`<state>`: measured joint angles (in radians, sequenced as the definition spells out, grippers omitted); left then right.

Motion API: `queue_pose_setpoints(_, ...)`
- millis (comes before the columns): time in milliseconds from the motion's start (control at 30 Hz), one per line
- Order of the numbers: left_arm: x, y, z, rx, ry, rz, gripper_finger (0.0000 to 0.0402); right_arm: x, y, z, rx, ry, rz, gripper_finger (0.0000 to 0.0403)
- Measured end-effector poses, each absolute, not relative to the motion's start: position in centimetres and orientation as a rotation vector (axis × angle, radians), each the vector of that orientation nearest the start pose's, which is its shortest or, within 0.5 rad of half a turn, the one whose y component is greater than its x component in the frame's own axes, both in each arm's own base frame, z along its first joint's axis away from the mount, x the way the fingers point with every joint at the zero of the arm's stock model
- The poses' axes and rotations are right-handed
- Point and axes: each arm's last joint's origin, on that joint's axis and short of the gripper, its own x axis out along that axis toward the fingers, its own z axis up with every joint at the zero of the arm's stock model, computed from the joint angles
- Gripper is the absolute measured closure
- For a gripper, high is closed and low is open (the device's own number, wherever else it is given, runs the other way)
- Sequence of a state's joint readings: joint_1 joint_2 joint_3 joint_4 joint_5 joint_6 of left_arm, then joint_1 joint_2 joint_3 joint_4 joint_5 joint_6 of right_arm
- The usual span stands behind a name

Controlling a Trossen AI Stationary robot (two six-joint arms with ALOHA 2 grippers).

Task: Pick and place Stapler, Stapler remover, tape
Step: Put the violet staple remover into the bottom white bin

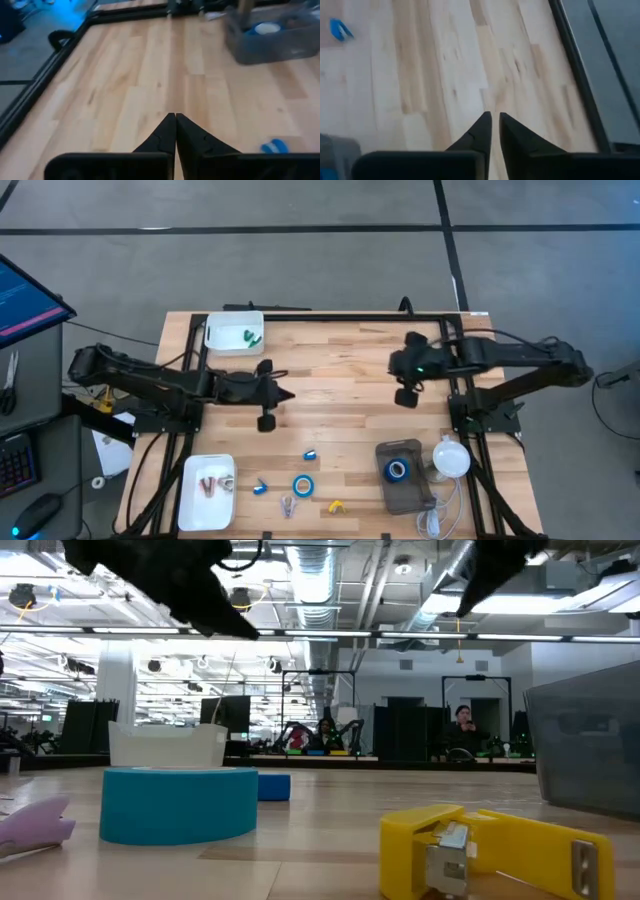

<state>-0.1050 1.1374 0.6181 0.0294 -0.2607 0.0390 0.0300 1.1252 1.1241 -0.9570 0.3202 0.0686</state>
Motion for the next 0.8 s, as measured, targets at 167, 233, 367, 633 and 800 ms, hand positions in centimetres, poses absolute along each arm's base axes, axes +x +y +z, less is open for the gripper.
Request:
queue_pose_setpoints(167,23.5,-3.1,23.2,0.089,0.475,0.104,0.0399,18.3,0.5,30.1,-0.042,0.810,-0.320,0.0401)
queue_pose_setpoints(233,23.4,-3.7,23.2,0.080,0.472,0.098,0.0399,17.8,0.8,29.5,-0.029,0.778,-0.319,0.0400)
queue_pose_setpoints(367,23.2,-4.9,23.2,0.070,0.465,0.076,0.0399,17.6,1.5,29.0,-0.013,0.725,-0.286,0.0398)
queue_pose_setpoints(633,23.9,-8.5,24.1,0.030,0.450,-0.010,0.0399,18.1,1.9,29.5,-0.040,0.652,-0.251,0.0401)
queue_pose_setpoints(800,25.1,-10.9,24.7,0.052,0.458,-0.071,0.0399,18.4,1.8,29.9,-0.059,0.603,-0.267,0.0402)
